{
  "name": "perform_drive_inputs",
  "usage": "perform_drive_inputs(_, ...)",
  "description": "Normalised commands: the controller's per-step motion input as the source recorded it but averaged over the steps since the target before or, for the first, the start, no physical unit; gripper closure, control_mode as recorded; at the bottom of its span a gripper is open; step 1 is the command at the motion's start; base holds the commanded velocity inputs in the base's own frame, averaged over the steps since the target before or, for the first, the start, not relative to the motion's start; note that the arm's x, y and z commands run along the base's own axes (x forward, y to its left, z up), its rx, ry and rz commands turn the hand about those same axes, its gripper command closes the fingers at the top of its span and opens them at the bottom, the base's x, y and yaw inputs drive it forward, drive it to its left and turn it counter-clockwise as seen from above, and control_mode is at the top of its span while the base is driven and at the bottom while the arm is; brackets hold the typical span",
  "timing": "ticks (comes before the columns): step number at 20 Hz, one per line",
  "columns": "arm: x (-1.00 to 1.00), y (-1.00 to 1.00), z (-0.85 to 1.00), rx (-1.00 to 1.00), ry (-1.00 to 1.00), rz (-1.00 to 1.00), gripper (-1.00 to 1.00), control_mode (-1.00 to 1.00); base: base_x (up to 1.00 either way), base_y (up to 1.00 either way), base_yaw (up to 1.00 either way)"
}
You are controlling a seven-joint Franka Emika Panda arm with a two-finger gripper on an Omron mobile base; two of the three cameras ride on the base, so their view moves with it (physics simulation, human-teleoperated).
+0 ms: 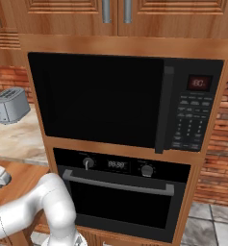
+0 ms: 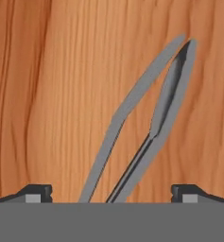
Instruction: Take the tongs from the drawer on the left and place them on the dining counter next to the tray containing the hot dog.
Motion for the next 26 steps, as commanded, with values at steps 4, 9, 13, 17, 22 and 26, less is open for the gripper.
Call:
perform_drive_inputs(4,0.04,0.00,-0.35,0.00,0.00,-0.05,-1.00,-1.00,0.00,0.00,0.00)
perform_drive_inputs(9,0.00,0.00,-0.30,0.00,0.00,-0.05,-1.00,-1.00,0.00,0.00,0.00)
perform_drive_inputs(13,0.00,0.03,-0.26,0.00,0.00,-0.04,-1.00,-1.00,0.00,0.00,0.00)
perform_drive_inputs(17,0.00,0.01,-0.07,0.00,0.00,-0.02,-1.00,-1.00,0.00,0.00,0.00)
perform_drive_inputs(22,0.00,0.00,0.00,0.00,0.00,0.00,-1.00,-1.00,0.00,0.00,0.00)
perform_drive_inputs(26,0.00,0.00,0.00,0.02,0.00,0.00,1.00,-1.00,0.00,0.00,0.00)
